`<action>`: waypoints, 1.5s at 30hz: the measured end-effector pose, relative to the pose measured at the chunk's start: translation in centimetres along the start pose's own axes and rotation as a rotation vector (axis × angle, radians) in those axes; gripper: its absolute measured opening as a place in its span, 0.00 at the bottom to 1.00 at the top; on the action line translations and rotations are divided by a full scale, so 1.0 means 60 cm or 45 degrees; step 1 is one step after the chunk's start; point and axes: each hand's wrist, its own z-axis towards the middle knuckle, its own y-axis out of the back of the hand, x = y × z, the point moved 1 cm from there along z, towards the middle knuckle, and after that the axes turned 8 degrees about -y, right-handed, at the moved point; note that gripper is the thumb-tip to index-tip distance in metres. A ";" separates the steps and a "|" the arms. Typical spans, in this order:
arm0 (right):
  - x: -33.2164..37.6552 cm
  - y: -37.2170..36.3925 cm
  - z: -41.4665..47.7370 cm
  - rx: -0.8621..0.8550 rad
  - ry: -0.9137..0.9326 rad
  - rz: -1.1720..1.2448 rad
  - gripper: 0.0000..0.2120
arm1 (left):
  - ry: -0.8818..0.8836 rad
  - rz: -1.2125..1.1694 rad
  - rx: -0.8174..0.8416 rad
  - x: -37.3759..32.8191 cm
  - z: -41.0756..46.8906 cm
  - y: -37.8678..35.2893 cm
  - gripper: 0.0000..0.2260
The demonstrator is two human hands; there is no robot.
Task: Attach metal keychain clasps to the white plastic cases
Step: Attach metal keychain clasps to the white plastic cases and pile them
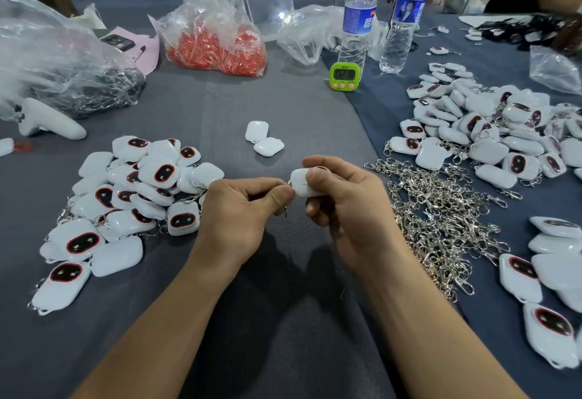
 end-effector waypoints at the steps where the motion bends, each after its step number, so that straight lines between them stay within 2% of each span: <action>1: -0.001 0.002 -0.001 -0.036 0.030 -0.013 0.07 | -0.087 0.150 0.040 0.001 0.001 0.001 0.11; 3: -0.006 0.002 -0.001 -0.111 0.046 -0.003 0.05 | -0.362 0.525 0.128 0.001 0.002 0.001 0.04; 4: -0.010 0.001 0.000 -0.151 0.049 -0.012 0.05 | -0.498 0.722 0.165 0.001 0.001 -0.003 0.04; 5: -0.014 0.001 0.001 -0.195 0.064 -0.067 0.05 | -0.585 0.858 0.196 0.003 0.000 -0.008 0.04; 7: -0.017 -0.003 0.001 -0.258 0.119 -0.230 0.05 | -0.635 0.942 0.222 0.006 -0.004 -0.014 0.05; 9: -0.015 -0.005 0.002 -0.235 0.123 -0.226 0.05 | -0.522 0.836 0.168 0.007 -0.007 -0.013 0.04; 12: -0.006 -0.003 0.006 -0.138 -0.049 0.042 0.06 | -0.040 0.204 0.121 0.014 -0.001 -0.009 0.03; 13: -0.005 -0.002 0.007 -0.122 -0.116 0.117 0.07 | 0.050 0.052 0.144 0.014 0.001 -0.010 0.05; 16: -0.006 -0.002 0.007 -0.104 -0.191 0.177 0.07 | 0.082 -0.086 0.169 0.011 0.004 -0.013 0.10; 18: -0.006 -0.002 0.007 -0.107 -0.128 0.111 0.07 | 0.073 -0.079 0.122 0.011 0.001 -0.014 0.08; 20: -0.006 0.000 0.004 -0.155 0.039 -0.034 0.06 | 0.013 0.084 0.076 0.009 -0.004 -0.012 0.04; 23: -0.011 0.000 -0.004 -0.267 0.335 -0.491 0.07 | -0.287 0.671 0.186 0.005 -0.007 -0.008 0.12; 24: -0.014 -0.001 -0.006 -0.287 0.379 -0.608 0.08 | -0.402 0.816 0.227 0.002 -0.007 -0.010 0.12; 26: -0.016 0.000 -0.006 -0.309 0.396 -0.728 0.08 | -0.566 0.973 0.259 0.001 -0.011 -0.018 0.09; 28: -0.010 0.002 -0.003 -0.324 0.307 -0.650 0.06 | -0.587 1.008 0.260 0.004 -0.016 -0.026 0.10; 30: -0.001 0.008 0.001 -0.294 0.099 -0.342 0.07 | -0.392 0.760 0.221 0.008 -0.013 -0.027 0.12; 33: 0.006 0.012 0.006 -0.207 -0.201 0.093 0.07 | 0.046 0.101 0.151 0.009 -0.001 -0.023 0.07; 36: 0.000 0.009 0.006 -0.151 -0.302 0.185 0.07 | 0.225 -0.161 0.147 0.000 -0.002 -0.027 0.07; 38: -0.002 0.007 0.007 -0.147 -0.227 0.120 0.07 | 0.240 -0.188 0.114 -0.006 -0.005 -0.026 0.08; 39: -0.003 0.007 0.006 -0.157 -0.134 0.035 0.06 | 0.175 -0.083 0.106 -0.006 -0.007 -0.024 0.08; 40: -0.004 0.006 0.004 -0.182 0.007 -0.112 0.05 | 0.036 0.151 0.125 -0.004 -0.009 -0.020 0.09; 43: -0.020 -0.001 -0.005 -0.300 0.503 -0.830 0.08 | -0.479 0.968 0.229 -0.008 -0.010 -0.010 0.11; 45: -0.031 -0.010 -0.007 -0.323 0.593 -1.032 0.08 | -0.605 1.168 0.249 -0.016 -0.011 -0.011 0.12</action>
